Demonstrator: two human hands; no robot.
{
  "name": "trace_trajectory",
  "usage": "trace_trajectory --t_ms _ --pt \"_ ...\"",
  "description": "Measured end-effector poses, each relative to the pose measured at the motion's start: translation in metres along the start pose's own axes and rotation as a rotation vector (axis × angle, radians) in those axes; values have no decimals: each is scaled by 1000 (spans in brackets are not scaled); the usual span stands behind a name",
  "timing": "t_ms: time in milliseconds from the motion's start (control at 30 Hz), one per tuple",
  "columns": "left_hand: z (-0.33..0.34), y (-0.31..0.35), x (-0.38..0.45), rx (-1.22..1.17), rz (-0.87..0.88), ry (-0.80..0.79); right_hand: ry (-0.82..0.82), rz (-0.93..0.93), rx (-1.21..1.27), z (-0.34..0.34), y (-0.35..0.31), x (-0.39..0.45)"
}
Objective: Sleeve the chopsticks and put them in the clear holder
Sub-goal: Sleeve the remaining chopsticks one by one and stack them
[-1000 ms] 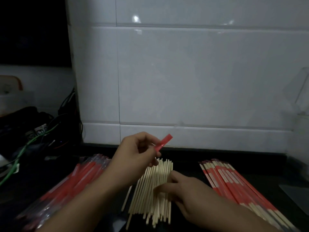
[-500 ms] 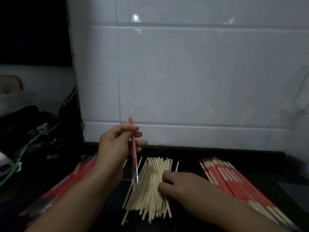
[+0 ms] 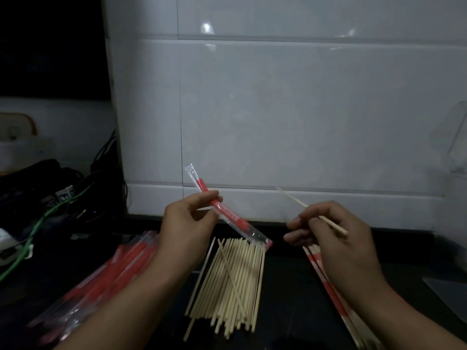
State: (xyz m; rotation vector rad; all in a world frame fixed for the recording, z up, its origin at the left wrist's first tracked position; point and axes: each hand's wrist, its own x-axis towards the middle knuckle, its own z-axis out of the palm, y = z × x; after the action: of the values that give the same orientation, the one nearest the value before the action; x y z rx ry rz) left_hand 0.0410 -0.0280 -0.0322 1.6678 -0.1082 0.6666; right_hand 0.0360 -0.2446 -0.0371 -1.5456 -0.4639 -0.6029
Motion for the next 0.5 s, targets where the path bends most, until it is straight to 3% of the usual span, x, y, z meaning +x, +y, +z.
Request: trace_trajectory --t_ms 200,400,500 --pt "3 -3 -6 261 131 43 -206 321 236 15 -9 -9" --pt "8 0 -13 467 248 13 -90 226 80 20 -9 -14" --pt "4 1 -15 595 237 -61 -59 51 -195 14 -4 -10"
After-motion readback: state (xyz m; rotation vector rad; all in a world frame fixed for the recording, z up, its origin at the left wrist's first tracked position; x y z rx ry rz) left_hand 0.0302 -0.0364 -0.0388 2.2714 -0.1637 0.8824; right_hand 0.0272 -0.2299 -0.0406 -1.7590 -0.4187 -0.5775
